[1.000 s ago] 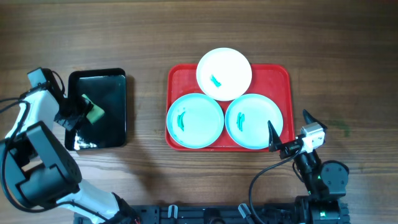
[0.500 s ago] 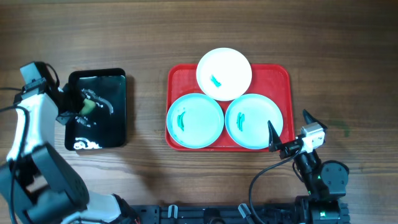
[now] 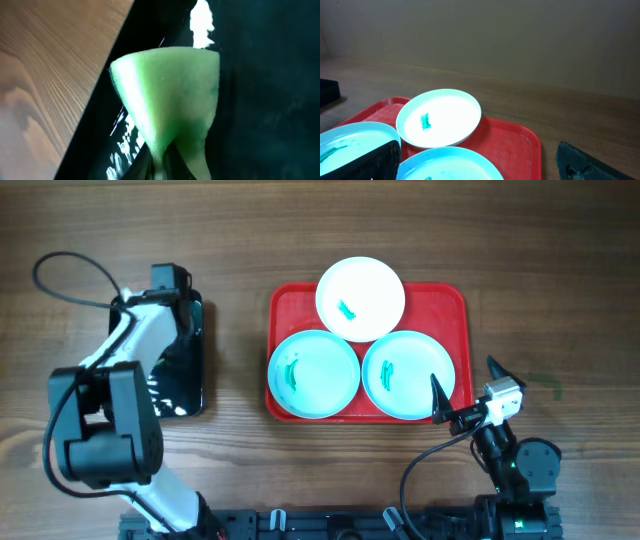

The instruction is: Clean dirty plates on tray and stack at the side

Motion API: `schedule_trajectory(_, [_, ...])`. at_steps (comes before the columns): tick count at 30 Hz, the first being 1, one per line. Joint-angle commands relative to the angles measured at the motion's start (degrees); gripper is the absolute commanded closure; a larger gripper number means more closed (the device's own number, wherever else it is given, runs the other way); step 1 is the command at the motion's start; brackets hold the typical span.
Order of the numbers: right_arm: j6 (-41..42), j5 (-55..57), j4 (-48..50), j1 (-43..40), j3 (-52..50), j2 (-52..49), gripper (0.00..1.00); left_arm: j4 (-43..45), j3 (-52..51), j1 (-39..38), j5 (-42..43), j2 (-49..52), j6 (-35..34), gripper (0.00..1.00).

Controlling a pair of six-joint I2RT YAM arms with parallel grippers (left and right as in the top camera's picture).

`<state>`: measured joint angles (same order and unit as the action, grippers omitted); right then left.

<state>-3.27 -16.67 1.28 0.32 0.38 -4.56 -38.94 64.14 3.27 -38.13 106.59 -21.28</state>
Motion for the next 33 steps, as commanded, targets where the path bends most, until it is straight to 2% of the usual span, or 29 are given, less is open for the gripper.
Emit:
schedule_trajectory(1, [0.3,0.3,0.1,-0.2,-0.1,-0.1,0.0,1.7,0.4,-3.3,-6.5,0.5,1.5,0.96])
schedule_trajectory(3, [0.3,0.3,0.1,-0.2,-0.1,-0.1,0.0,3.1,0.4,-5.8,-6.3,0.4,1.6,0.94])
schedule_trajectory(5, [0.3,0.3,0.1,-0.2,-0.1,-0.1,0.0,4.6,0.4,-8.7,-4.1,0.4,1.6,0.81])
schedule_trajectory(7, [0.3,0.3,0.1,-0.2,-0.1,-0.1,0.0,5.4,0.4,-9.0,-0.1,0.5,1.6,0.76])
schedule_trajectory(9, [0.3,0.3,0.1,-0.2,-0.1,-0.1,0.0,5.3,0.4,-8.5,0.7,0.4,1.6,0.76])
schedule_trajectory(13, [0.3,0.3,0.1,-0.2,-0.1,-0.1,0.0,3.3,0.4,-6.5,-2.9,-1.7,1.5,0.78])
schedule_trajectory(15, [0.3,0.3,0.1,-0.2,-0.1,-0.1,0.0,3.2,0.4,-4.9,-1.7,-4.8,-0.2,0.75])
schedule_trajectory(17, [0.3,0.3,0.1,-0.2,-0.1,-0.1,0.0,3.8,0.4,-2.7,5.8,-8.2,-0.4,0.7])
schedule_trajectory(21, [0.3,0.3,0.1,-0.2,-0.1,-0.1,0.0,5.1,0.4,4.8,26.7,-13.0,-0.4,0.57])
schedule_trajectory(23, [0.3,0.3,0.1,-0.2,-0.1,-0.1,0.0,4.7,0.3,10.3,36.5,-12.4,-1.0,0.42])
schedule_trajectory(25, [0.3,0.3,0.1,-0.2,-0.1,-0.1,0.0,4.2,0.3,14.9,45.3,-10.5,-1.0,0.4])
schedule_trajectory(28, [0.3,0.3,0.1,-0.2,-0.1,-0.1,0.0,4.5,0.3,19.8,55.8,-5.1,0.3,0.41])
schedule_trajectory(33, [0.3,0.3,0.1,-0.2,-0.1,-0.1,0.0,6.5,0.3,19.8,56.9,-0.7,0.3,0.4])
